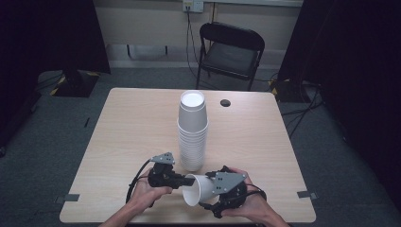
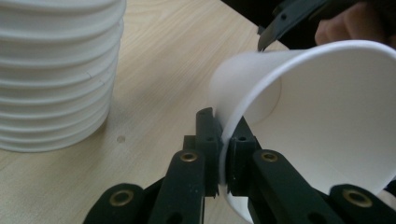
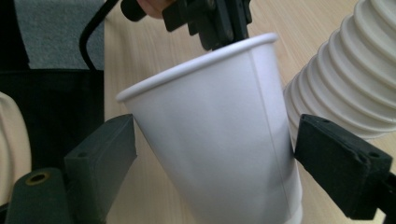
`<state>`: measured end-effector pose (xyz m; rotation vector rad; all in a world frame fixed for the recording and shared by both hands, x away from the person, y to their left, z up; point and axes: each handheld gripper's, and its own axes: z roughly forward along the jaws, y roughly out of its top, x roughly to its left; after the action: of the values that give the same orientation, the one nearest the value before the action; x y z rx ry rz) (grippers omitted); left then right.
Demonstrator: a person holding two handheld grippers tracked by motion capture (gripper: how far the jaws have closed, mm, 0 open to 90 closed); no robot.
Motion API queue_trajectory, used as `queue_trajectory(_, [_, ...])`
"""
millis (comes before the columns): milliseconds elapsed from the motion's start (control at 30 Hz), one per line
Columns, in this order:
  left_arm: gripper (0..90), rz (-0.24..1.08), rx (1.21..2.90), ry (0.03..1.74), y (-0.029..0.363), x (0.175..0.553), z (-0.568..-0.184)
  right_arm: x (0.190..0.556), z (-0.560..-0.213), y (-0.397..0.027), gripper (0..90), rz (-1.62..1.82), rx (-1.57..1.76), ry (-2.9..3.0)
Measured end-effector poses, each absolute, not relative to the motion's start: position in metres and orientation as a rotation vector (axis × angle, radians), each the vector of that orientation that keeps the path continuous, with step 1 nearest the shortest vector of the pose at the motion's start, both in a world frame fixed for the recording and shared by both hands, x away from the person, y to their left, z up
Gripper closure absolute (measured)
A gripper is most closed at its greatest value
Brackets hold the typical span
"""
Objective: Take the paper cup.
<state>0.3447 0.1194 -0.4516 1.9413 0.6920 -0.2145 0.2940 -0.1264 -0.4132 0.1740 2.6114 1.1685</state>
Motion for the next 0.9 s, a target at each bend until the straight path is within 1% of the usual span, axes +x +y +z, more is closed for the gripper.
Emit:
queue_trajectory(300, [86.3,-0.24,1.912,0.712,0.118,0.345,-0.451,0.292,-0.42,-0.121,10.2,1.137,0.163,2.592])
queue_trajectory(900, [86.0,-0.258,1.897,0.776,0.115,0.345,-0.451,0.294,-0.428,-0.111,9.6,1.106,0.161,2.57])
